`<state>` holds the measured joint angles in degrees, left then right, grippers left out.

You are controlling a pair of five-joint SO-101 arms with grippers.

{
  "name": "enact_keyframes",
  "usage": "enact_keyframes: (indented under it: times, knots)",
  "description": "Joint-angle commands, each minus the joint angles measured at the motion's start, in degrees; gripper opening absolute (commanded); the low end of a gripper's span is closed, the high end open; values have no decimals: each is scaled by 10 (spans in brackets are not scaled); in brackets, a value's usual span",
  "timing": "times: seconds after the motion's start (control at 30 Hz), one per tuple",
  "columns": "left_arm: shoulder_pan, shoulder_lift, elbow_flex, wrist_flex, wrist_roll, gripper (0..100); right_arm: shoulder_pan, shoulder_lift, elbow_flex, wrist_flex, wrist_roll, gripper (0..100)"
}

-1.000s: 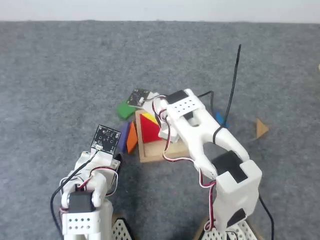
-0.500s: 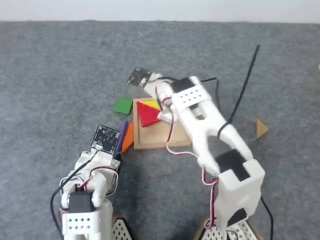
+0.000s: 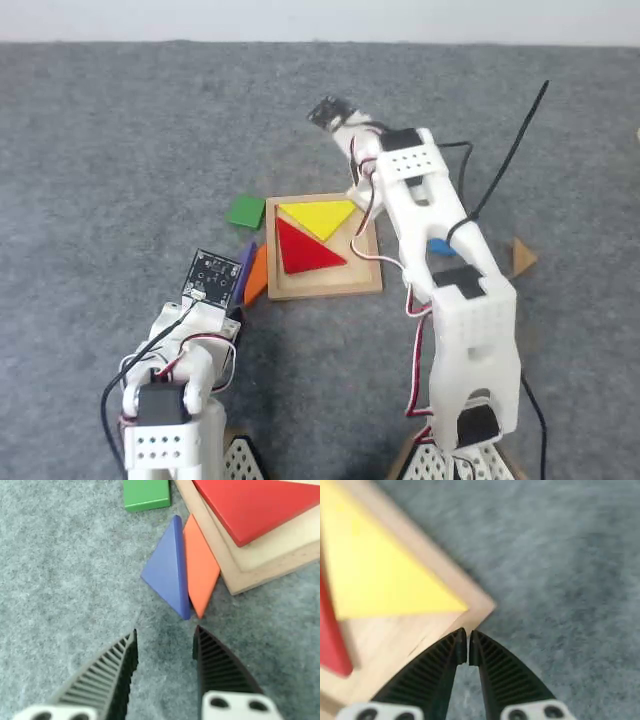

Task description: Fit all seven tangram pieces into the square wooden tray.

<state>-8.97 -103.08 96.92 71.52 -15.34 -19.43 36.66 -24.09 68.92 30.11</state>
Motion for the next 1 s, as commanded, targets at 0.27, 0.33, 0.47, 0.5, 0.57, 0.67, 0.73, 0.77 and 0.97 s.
enact_keyframes:
  times: [0.27, 0.33, 0.47, 0.5, 0.57, 0.67, 0.73, 0.77, 0.97]
  knots:
    - [-3, -7, -5, 4, -4, 170, -81, -17, -69, 87, -92, 11]
    - [-3, -7, -5, 4, -4, 170, -106, -29, -29, 66, -91, 9]
    - [-3, -7, -5, 4, -4, 170, -126, -61, 68, -20, -90, 50]
    - [-3, -7, -5, 4, -4, 170, -130, -68, 92, -44, -90, 63]
    - [-3, -7, -5, 4, -4, 170, -135, -78, 135, -85, -91, 91]
    - [-3, -7, -5, 4, -4, 170, -148, -92, 181, -131, -91, 114]
    - [-3, -7, -5, 4, -4, 170, -155, -102, 191, -135, -95, 116]
    - [-3, -7, -5, 4, -4, 170, -159, -106, 192, -134, -103, 116]
    - [-3, -7, -5, 4, -4, 170, -175, -112, 193, -104, -113, 117]
